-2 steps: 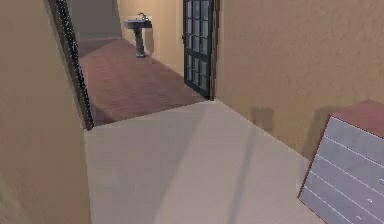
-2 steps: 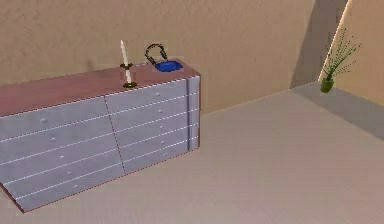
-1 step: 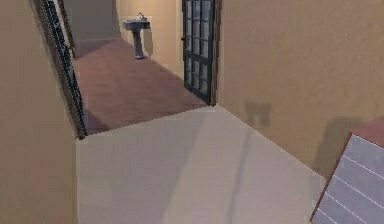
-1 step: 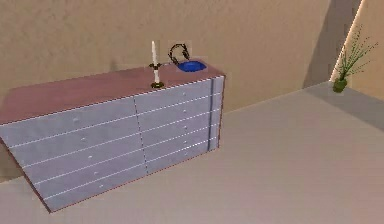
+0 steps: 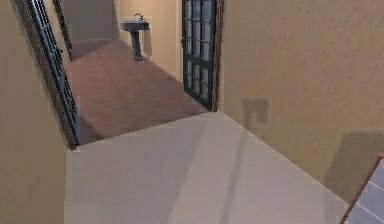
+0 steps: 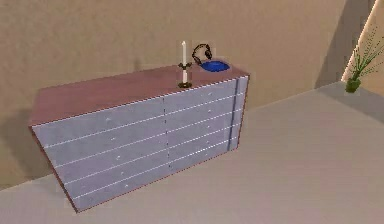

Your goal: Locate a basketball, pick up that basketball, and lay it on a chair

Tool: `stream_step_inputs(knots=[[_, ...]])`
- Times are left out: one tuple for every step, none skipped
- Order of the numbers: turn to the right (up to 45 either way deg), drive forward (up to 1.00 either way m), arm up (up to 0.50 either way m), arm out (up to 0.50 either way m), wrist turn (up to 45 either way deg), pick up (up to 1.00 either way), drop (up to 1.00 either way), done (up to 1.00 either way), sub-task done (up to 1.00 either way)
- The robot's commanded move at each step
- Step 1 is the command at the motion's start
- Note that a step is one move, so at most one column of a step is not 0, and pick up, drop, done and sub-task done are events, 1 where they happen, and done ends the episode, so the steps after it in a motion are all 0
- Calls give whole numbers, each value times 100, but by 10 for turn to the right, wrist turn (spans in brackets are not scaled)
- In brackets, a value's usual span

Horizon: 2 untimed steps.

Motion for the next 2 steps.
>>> stream_step_inputs(knots=[[450,0,0,0,0,0,0,0,0],[450,0,0,0,0,0,0,0,0]])
